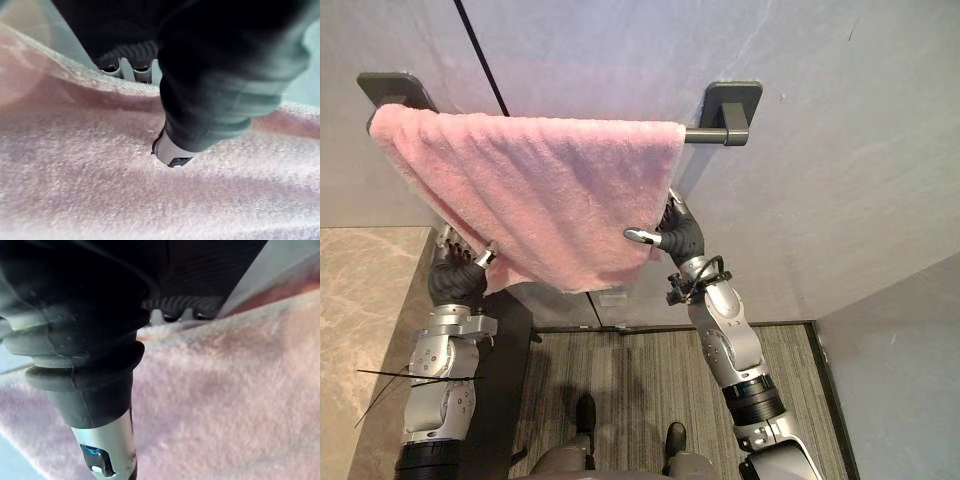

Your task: Organize washtable

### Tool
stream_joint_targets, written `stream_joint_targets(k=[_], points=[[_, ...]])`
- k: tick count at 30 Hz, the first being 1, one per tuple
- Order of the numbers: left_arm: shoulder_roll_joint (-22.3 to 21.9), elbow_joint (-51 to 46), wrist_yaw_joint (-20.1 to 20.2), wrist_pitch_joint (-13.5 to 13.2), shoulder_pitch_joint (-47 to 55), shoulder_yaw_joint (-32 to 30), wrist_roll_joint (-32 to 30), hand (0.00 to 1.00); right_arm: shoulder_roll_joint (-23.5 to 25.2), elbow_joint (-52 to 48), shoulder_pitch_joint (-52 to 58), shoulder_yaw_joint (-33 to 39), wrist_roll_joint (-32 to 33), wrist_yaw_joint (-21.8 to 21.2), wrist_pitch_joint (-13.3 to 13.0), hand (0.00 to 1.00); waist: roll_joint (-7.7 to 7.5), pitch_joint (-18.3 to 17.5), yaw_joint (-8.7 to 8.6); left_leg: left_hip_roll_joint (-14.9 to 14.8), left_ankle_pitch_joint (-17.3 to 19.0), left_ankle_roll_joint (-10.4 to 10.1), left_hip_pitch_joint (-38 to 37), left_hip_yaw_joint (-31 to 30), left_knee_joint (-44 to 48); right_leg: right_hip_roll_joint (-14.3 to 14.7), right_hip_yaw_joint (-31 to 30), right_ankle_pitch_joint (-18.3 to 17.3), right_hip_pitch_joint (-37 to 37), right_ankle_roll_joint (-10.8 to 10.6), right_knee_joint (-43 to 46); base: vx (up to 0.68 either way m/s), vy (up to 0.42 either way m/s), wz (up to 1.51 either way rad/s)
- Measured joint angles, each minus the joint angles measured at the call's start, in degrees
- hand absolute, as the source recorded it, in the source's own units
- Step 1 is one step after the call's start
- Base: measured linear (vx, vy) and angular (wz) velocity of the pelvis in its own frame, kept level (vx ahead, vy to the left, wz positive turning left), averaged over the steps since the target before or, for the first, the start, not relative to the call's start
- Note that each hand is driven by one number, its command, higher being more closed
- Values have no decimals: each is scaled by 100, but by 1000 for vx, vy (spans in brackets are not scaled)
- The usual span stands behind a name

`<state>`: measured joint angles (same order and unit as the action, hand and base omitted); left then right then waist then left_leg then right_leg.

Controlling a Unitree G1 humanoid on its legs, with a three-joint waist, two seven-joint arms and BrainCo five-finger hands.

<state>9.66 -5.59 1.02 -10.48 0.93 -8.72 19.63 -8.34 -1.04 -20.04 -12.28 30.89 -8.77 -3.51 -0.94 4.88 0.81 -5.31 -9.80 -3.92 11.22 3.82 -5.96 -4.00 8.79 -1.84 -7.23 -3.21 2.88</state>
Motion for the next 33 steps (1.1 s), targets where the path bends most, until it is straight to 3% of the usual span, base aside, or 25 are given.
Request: stream_joint_targets(k=[1,2,5,6,17,33], points=[[0,4,0,14,0,16,-1,0,16,9,-39,-18,0,0,0,0,1,1,3,1,-4,0,0,-8,0,-1,7,0,2,0,3,-26,5,7],[1,36,11,21,-2,42,-1,100,27,22,-112,-68,0,0,0,0,1,1,9,5,-14,4,0,-26,0,-3,23,0,7,0,12,-18,5,5],[4,172,9,68,-2,45,-3,100,51,28,-118,-119,0,0,0,0,1,3,15,6,-26,5,-1,-42,0,-4,31,0,9,0,25,-6,2,2],[9,178,8,117,-2,75,-4,100,58,28,-118,-136,-2,0,0,100,-1,4,15,6,-33,5,-2,-48,0,-4,36,0,10,0,32,0,0,0],[10,368,-111,132,-1,211,-17,100,69,34,-108,-158,-75,49,8,100,0,28,7,-1,-39,1,-129,-41,-2,-4,33,-10,94,7,74,0,0,0],[-45,368,-245,137,20,-115,-13,100,351,5,109,356,-295,120,-1,100,-44,85,11,11,-36,0,-228,-37,0,-9,59,4,271,-2,-21,20,-2,1]])
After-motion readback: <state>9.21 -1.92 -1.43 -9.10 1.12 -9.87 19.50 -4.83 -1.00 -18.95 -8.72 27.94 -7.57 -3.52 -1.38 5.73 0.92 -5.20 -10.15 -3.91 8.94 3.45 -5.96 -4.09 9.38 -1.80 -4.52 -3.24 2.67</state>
